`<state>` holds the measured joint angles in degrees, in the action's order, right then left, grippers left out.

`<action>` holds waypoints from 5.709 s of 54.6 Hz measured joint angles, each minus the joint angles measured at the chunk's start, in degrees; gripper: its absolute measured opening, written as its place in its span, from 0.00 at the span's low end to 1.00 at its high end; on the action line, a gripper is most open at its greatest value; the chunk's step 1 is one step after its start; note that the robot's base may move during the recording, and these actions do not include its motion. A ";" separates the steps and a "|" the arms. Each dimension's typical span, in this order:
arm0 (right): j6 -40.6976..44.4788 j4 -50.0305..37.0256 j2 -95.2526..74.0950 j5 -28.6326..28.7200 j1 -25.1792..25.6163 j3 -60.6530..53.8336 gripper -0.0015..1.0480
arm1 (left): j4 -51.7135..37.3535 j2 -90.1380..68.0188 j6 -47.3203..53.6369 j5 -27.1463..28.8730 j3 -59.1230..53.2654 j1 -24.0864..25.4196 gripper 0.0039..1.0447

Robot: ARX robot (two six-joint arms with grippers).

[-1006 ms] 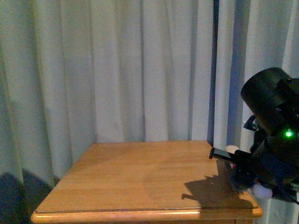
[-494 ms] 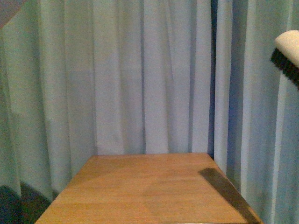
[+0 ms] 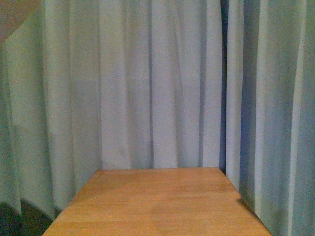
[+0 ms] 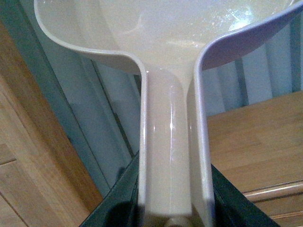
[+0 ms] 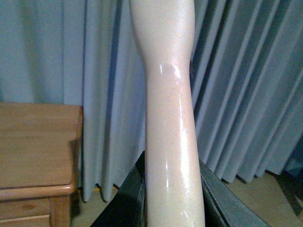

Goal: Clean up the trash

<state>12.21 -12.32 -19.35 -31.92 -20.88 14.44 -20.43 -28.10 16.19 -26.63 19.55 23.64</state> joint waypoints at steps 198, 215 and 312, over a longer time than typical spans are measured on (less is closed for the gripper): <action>-2.34 1.18 0.28 0.22 2.05 0.04 0.19 | 38.12 -58.62 46.97 -6.16 29.88 -3.37 0.25; -2.34 1.18 0.28 0.22 2.05 0.04 0.19 | 37.09 -63.73 47.34 -6.12 33.33 -4.46 0.25; -4.94 14.84 -86.03 23.43 -9.88 58.07 0.19 | 38.51 -66.66 50.95 -4.26 33.90 -5.11 0.25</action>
<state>7.27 2.52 -105.38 -8.49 -30.76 72.51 18.09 -94.76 67.13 -30.89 53.45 18.52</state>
